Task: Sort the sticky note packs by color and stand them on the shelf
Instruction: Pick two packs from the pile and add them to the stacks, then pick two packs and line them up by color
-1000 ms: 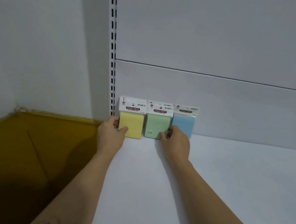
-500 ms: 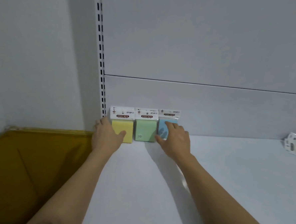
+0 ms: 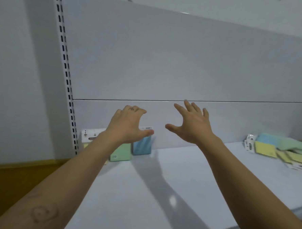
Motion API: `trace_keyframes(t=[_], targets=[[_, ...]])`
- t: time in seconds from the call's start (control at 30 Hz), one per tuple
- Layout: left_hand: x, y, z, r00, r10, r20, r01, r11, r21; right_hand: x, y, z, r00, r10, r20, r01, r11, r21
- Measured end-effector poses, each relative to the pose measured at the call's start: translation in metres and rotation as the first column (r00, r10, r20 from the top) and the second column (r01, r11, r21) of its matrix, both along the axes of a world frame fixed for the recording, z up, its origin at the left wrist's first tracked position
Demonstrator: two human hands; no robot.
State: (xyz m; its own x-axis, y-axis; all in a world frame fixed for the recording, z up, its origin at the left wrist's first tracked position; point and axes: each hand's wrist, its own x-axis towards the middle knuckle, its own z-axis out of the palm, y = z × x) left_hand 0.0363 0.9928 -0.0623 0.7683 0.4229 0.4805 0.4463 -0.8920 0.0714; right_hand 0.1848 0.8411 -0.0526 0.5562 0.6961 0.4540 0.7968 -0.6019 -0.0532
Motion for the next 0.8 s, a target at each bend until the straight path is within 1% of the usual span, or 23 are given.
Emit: trace_keyframes(t=[0.23,0.37,0.6,0.8], targets=[[0.070,-0.046,-0.008,0.981,-0.193,0.000,0.193,0.980,-0.050,0.036,-0.066,0.002,0.978,-0.208,-0.004,0.208,0.977,-0.049],[0.096,-0.067,-0.016,0.963,-0.267,-0.013,0.266,0.961,-0.076,0.053,-0.096,0.000,0.955,-0.296,-0.036,0.292,0.952,-0.089],[0.128,-0.099,-0.013,0.950,-0.308,-0.047,0.305,0.950,-0.065,0.080,-0.129,-0.013,0.943,-0.318,-0.103,0.314,0.948,-0.054],[0.169,-0.140,-0.009,0.950,-0.305,-0.065,0.301,0.951,-0.066,0.127,-0.175,-0.013,0.936,-0.321,-0.143,0.323,0.946,-0.010]])
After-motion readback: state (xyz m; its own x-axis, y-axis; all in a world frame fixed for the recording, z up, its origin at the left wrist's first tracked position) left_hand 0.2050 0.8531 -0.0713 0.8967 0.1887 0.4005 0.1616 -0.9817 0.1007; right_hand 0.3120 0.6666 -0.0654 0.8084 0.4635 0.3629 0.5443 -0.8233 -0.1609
